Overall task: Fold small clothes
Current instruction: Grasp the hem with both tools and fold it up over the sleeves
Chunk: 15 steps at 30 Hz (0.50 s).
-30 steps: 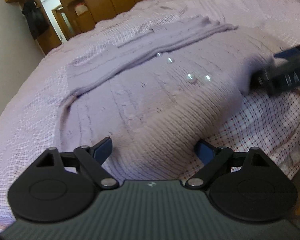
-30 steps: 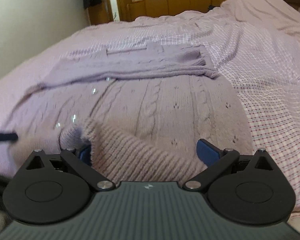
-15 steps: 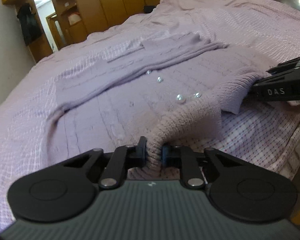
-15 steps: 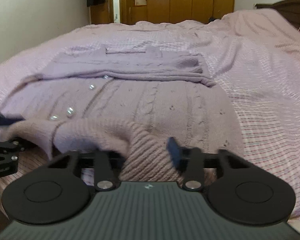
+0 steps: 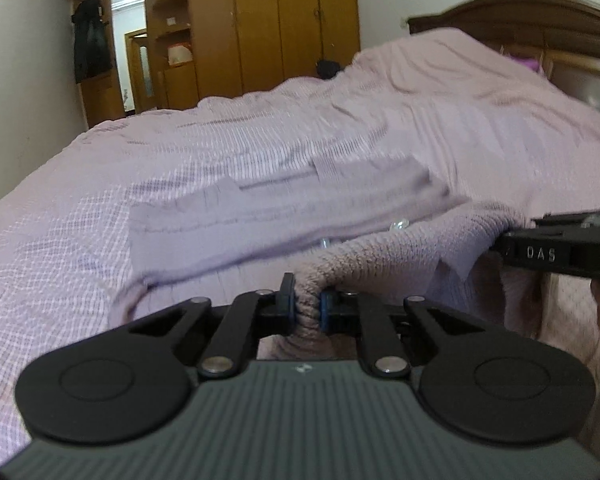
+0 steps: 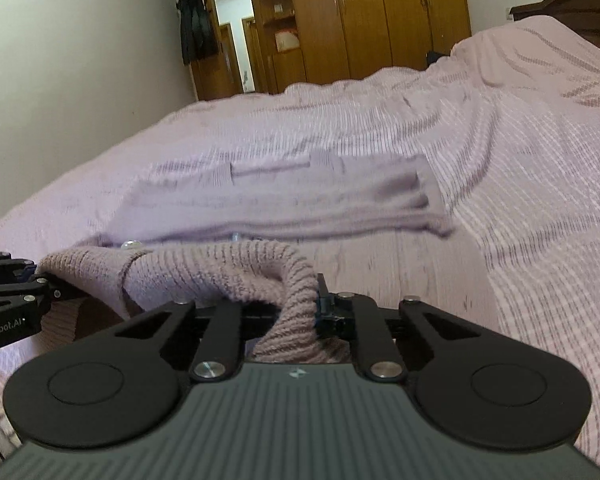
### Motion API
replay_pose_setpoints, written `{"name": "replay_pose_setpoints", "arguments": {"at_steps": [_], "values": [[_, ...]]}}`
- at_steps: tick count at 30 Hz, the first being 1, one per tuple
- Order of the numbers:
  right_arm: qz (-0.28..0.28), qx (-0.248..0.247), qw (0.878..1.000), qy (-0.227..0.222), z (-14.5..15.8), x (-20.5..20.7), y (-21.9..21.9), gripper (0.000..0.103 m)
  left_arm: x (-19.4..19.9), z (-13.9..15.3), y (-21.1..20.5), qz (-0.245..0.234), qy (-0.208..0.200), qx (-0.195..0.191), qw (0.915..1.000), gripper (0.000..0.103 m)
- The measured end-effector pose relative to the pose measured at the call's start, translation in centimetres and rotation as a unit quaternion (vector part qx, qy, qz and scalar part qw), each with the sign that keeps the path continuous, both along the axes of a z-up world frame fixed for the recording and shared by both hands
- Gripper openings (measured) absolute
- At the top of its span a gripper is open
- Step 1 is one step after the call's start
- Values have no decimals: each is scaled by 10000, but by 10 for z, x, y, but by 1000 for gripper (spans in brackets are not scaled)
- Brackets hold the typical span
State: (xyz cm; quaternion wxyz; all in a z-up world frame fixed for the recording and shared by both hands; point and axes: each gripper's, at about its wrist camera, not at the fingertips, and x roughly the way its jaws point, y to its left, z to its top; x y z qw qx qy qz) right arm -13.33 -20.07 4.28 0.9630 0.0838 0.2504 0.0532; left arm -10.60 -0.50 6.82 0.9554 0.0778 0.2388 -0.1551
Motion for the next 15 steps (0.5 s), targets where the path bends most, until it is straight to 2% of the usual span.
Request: {"name": "replay_pose_setpoints", "arguments": {"at_steps": [10, 15], "values": [[-41, 89, 9984, -558, 40, 71, -6, 14, 66, 39, -1, 269, -541, -178, 9980, 13], [-145, 216, 9974, -677, 51, 122, -8, 14, 112, 47, -4, 419, -608, -355, 9966, 13]]}}
